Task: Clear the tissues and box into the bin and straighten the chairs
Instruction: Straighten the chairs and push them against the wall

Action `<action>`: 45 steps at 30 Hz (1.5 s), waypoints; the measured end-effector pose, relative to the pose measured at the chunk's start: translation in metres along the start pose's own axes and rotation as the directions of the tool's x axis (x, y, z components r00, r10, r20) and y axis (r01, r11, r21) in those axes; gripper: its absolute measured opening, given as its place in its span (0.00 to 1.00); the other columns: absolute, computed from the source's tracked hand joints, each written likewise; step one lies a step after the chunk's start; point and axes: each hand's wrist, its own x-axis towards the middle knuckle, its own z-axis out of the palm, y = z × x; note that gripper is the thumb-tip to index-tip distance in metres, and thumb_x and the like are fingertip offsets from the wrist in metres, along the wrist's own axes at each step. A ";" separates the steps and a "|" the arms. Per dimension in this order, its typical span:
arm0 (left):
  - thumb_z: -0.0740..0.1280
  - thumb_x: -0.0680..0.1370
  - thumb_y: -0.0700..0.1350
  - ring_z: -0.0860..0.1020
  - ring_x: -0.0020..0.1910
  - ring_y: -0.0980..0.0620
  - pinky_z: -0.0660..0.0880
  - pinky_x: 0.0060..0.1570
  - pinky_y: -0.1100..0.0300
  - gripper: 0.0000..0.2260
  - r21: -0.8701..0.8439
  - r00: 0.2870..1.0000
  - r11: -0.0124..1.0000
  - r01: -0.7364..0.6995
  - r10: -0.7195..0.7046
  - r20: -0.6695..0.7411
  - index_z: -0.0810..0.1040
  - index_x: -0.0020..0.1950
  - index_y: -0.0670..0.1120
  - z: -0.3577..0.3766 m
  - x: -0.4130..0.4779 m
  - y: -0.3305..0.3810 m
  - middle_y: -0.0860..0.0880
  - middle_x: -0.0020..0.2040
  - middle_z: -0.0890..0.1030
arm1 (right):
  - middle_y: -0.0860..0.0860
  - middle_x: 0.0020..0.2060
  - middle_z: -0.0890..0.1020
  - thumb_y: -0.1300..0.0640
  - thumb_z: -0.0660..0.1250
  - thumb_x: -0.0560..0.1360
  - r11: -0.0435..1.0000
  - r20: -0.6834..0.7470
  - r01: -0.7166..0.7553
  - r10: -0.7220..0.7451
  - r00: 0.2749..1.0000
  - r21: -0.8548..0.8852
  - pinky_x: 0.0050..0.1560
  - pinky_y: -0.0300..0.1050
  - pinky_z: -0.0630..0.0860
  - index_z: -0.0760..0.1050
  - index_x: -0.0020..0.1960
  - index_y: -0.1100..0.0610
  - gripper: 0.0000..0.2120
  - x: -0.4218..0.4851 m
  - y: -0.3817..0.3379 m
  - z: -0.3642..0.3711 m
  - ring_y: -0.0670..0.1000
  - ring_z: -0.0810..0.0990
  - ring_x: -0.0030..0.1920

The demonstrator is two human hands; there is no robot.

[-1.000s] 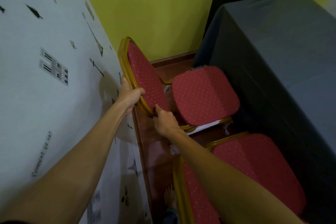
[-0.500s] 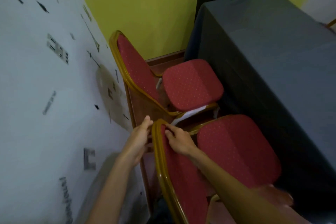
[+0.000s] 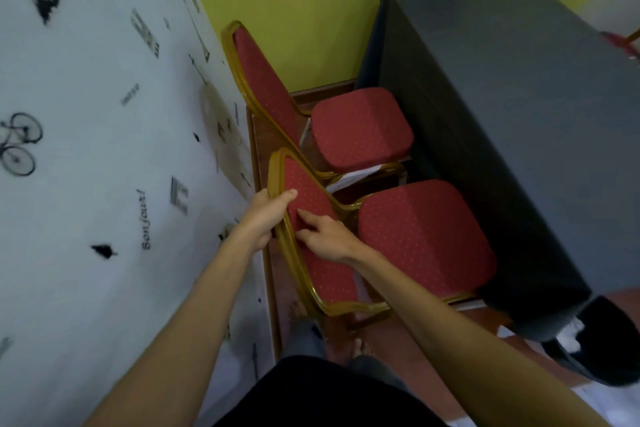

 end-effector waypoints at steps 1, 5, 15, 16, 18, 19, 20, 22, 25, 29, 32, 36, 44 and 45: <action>0.67 0.80 0.50 0.83 0.53 0.43 0.81 0.54 0.44 0.05 0.007 1.000 1.000 -0.002 0.002 0.002 0.81 0.49 0.51 0.001 -0.005 -0.003 0.46 0.52 0.85 | 0.51 0.79 0.67 0.45 0.60 0.77 1.000 0.010 0.009 -0.009 1.000 -0.004 0.77 0.52 0.64 0.59 0.82 0.47 0.33 -0.008 0.001 0.001 0.57 0.64 0.78; 0.68 0.78 0.41 0.84 0.49 0.44 0.81 0.46 0.48 0.03 0.035 1.000 0.999 -0.022 0.022 0.000 0.80 0.47 0.48 0.003 -0.021 -0.016 0.44 0.47 0.85 | 0.49 0.73 0.74 0.39 0.66 0.70 0.999 0.037 0.047 -0.047 0.998 0.009 0.70 0.53 0.72 0.60 0.80 0.44 0.40 -0.036 0.005 0.010 0.55 0.73 0.71; 0.67 0.76 0.35 0.82 0.46 0.41 0.81 0.51 0.42 0.04 0.103 0.996 0.992 -0.072 0.077 -0.044 0.78 0.49 0.41 -0.006 -0.017 -0.022 0.40 0.44 0.81 | 0.58 0.83 0.47 0.52 0.76 0.71 0.973 -0.031 0.020 -0.028 0.999 -0.231 0.77 0.57 0.61 0.33 0.82 0.51 0.59 -0.041 0.004 0.064 0.64 0.56 0.80; 0.67 0.76 0.35 0.82 0.46 0.42 0.82 0.48 0.45 0.04 0.098 0.996 0.993 -0.069 0.075 -0.051 0.78 0.50 0.41 -0.011 -0.017 -0.023 0.40 0.44 0.82 | 0.58 0.83 0.48 0.52 0.77 0.71 0.972 -0.029 0.030 -0.038 0.999 -0.233 0.77 0.57 0.62 0.34 0.82 0.51 0.59 -0.040 0.003 0.067 0.64 0.57 0.80; 0.67 0.76 0.35 0.83 0.43 0.43 0.81 0.40 0.51 0.05 0.090 0.995 0.993 -0.071 0.077 -0.068 0.79 0.48 0.43 -0.021 -0.016 -0.028 0.43 0.42 0.83 | 0.58 0.83 0.48 0.52 0.78 0.70 0.973 -0.021 0.051 -0.058 0.998 -0.226 0.77 0.58 0.62 0.35 0.83 0.51 0.60 -0.038 0.000 0.072 0.64 0.57 0.80; 0.67 0.75 0.35 0.83 0.42 0.44 0.80 0.38 0.53 0.05 0.084 0.994 0.994 -0.066 0.073 -0.076 0.79 0.46 0.45 -0.027 -0.015 -0.030 0.43 0.41 0.83 | 0.58 0.83 0.48 0.51 0.78 0.70 0.974 -0.014 0.060 -0.064 0.998 -0.218 0.77 0.58 0.62 0.35 0.83 0.51 0.60 -0.036 -0.002 0.076 0.64 0.57 0.80; 0.67 0.75 0.35 0.83 0.42 0.44 0.79 0.37 0.53 0.07 0.072 0.995 0.996 -0.059 0.065 -0.082 0.78 0.45 0.46 -0.032 -0.015 -0.033 0.44 0.41 0.83 | 0.58 0.83 0.48 0.51 0.79 0.70 0.976 -0.006 0.064 -0.067 0.998 -0.210 0.77 0.58 0.62 0.35 0.83 0.50 0.61 -0.035 -0.004 0.080 0.64 0.57 0.80; 0.66 0.76 0.34 0.83 0.42 0.45 0.79 0.36 0.53 0.09 0.044 0.994 0.998 -0.047 0.051 -0.096 0.77 0.45 0.48 -0.043 -0.014 -0.036 0.44 0.42 0.84 | 0.58 0.83 0.48 0.50 0.79 0.70 0.977 0.012 0.070 -0.069 0.998 -0.202 0.77 0.58 0.61 0.35 0.83 0.49 0.61 -0.033 -0.009 0.088 0.63 0.56 0.81; 0.67 0.75 0.35 0.83 0.42 0.45 0.78 0.36 0.55 0.09 0.039 0.991 0.998 -0.058 0.062 -0.116 0.77 0.46 0.50 -0.055 -0.010 -0.037 0.44 0.42 0.83 | 0.56 0.83 0.48 0.50 0.78 0.70 0.977 0.028 0.072 -0.068 0.997 -0.201 0.78 0.58 0.61 0.35 0.82 0.48 0.60 -0.025 -0.016 0.093 0.63 0.55 0.81; 0.66 0.75 0.34 0.82 0.41 0.47 0.78 0.35 0.56 0.11 0.027 0.989 0.996 -0.081 0.084 -0.123 0.76 0.45 0.51 -0.058 -0.004 -0.032 0.46 0.42 0.83 | 0.55 0.83 0.51 0.48 0.79 0.69 0.979 0.026 0.055 -0.051 0.998 -0.194 0.77 0.59 0.62 0.35 0.82 0.46 0.61 -0.016 -0.021 0.091 0.63 0.57 0.80; 0.66 0.76 0.34 0.82 0.44 0.46 0.79 0.40 0.54 0.12 0.036 0.989 0.996 -0.086 0.090 -0.119 0.76 0.45 0.52 -0.060 0.001 -0.027 0.46 0.44 0.83 | 0.55 0.82 0.57 0.47 0.80 0.68 0.984 0.020 0.031 -0.028 0.999 -0.177 0.75 0.59 0.66 0.36 0.82 0.44 0.61 -0.011 -0.026 0.087 0.63 0.62 0.78; 0.65 0.78 0.35 0.82 0.45 0.47 0.79 0.40 0.54 0.11 0.049 0.990 0.995 -0.087 0.092 -0.109 0.75 0.46 0.52 -0.062 0.009 -0.023 0.46 0.46 0.82 | 0.55 0.80 0.63 0.45 0.80 0.66 0.984 0.018 0.021 -0.018 1.000 -0.176 0.74 0.59 0.68 0.37 0.82 0.43 0.62 -0.008 -0.031 0.082 0.63 0.66 0.76; 0.64 0.77 0.34 0.82 0.47 0.45 0.81 0.44 0.51 0.10 0.048 0.991 0.996 -0.079 0.083 -0.101 0.76 0.48 0.49 -0.055 0.016 -0.022 0.43 0.48 0.83 | 0.55 0.79 0.67 0.44 0.82 0.63 0.984 0.011 -0.005 0.007 1.000 -0.177 0.74 0.57 0.69 0.39 0.82 0.43 0.64 -0.004 -0.028 0.074 0.61 0.67 0.76; 0.64 0.77 0.34 0.82 0.47 0.44 0.81 0.46 0.49 0.09 0.051 0.992 0.996 -0.079 0.083 -0.098 0.77 0.49 0.48 -0.054 0.017 -0.022 0.42 0.49 0.83 | 0.55 0.79 0.67 0.44 0.82 0.63 0.984 0.008 -0.004 0.005 1.000 -0.180 0.74 0.57 0.69 0.39 0.82 0.43 0.64 -0.004 -0.028 0.074 0.61 0.67 0.76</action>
